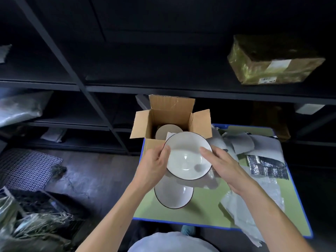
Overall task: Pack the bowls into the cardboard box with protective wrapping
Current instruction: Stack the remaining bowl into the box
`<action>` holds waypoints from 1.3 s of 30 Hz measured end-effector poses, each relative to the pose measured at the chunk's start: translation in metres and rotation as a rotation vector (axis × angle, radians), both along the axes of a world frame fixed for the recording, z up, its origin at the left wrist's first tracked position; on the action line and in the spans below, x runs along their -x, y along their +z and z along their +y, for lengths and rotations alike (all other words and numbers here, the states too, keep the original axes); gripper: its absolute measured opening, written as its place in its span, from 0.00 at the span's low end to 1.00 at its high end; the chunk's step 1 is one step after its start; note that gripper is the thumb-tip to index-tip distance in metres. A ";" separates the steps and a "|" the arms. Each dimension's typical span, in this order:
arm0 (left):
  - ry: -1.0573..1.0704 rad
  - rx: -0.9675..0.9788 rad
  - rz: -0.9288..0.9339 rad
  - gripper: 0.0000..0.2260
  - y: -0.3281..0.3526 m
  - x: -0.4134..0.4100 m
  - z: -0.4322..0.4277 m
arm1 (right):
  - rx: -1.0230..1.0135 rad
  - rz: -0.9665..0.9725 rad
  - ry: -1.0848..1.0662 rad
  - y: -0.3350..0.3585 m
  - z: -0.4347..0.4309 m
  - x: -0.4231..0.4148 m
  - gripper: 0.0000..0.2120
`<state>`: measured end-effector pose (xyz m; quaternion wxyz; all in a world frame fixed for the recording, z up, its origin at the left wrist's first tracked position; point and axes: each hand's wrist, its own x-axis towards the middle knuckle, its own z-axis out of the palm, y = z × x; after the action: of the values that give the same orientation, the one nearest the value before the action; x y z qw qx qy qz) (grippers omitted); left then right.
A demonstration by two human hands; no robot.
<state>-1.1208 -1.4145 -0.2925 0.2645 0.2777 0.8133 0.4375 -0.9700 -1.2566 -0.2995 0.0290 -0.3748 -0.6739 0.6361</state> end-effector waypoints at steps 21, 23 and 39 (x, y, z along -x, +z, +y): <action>-0.128 -0.010 -0.026 0.18 0.010 0.051 -0.014 | 0.323 0.256 -0.135 -0.014 -0.036 0.033 0.16; -0.137 -0.009 -0.012 0.18 0.010 0.053 -0.013 | 0.327 0.257 -0.141 -0.013 -0.038 0.033 0.17; -0.115 -0.013 -0.030 0.17 0.004 0.056 -0.016 | 0.025 0.089 -0.250 -0.011 -0.045 0.045 0.14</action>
<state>-1.1765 -1.4306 -0.2889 0.2996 0.3194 0.7891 0.4308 -1.0153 -1.3017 -0.3103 0.1332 -0.4277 -0.6120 0.6517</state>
